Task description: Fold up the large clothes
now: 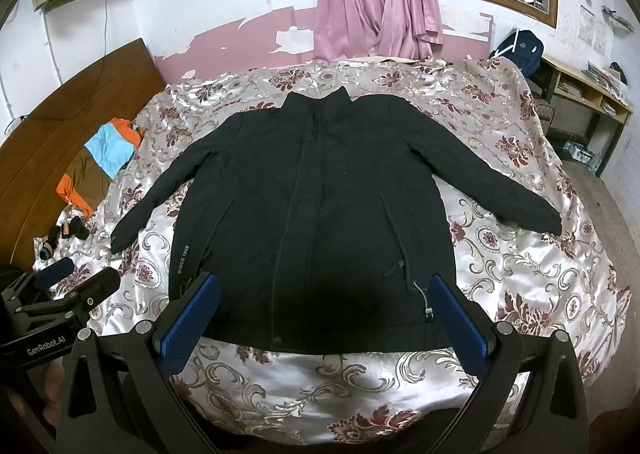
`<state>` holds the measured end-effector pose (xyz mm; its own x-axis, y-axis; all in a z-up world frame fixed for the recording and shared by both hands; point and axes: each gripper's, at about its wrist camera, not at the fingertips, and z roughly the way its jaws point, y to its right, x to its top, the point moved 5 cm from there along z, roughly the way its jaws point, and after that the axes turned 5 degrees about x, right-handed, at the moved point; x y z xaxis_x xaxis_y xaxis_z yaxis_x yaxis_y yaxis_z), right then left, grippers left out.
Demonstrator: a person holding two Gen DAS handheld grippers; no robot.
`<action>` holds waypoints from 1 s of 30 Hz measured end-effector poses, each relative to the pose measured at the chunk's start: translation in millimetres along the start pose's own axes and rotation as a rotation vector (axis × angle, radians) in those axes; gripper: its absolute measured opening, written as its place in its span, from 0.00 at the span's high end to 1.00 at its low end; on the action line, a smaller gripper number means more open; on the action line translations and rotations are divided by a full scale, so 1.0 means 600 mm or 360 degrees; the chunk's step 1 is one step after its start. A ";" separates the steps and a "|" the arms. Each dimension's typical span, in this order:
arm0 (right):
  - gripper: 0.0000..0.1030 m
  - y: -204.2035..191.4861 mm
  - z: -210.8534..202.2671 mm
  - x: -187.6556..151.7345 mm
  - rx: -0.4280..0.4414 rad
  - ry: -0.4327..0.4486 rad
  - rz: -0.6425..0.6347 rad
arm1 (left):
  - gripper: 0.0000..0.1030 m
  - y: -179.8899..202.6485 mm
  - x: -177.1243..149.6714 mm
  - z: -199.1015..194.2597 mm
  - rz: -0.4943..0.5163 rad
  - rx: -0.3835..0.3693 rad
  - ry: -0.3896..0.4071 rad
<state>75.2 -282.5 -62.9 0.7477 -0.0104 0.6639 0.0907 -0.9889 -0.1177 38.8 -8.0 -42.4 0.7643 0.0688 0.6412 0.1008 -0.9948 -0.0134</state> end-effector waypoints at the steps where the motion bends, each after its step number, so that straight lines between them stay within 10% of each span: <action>1: 0.01 0.000 -0.001 0.003 0.0000 -0.0002 0.0002 | 0.00 0.000 0.000 0.000 0.0000 -0.0001 0.0000; 14: 0.01 0.007 -0.003 0.002 -0.0004 0.0027 -0.0005 | 0.00 0.016 -0.002 0.013 -0.0002 -0.0047 0.0002; 20: 0.01 0.058 -0.017 -0.002 0.0024 0.0325 -0.0103 | 0.00 0.070 0.000 0.082 0.0030 -0.0209 0.0002; 30: 0.01 0.221 0.200 -0.007 0.0071 0.0012 0.0194 | 0.00 0.175 0.084 0.314 0.0139 -0.0320 -0.0152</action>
<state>162.9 -395.9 -169.6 0.7500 -0.1314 0.6482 0.0287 -0.9727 -0.2304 207.9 -95.1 -156.5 0.8222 -0.0212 0.5688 -0.0899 -0.9916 0.0931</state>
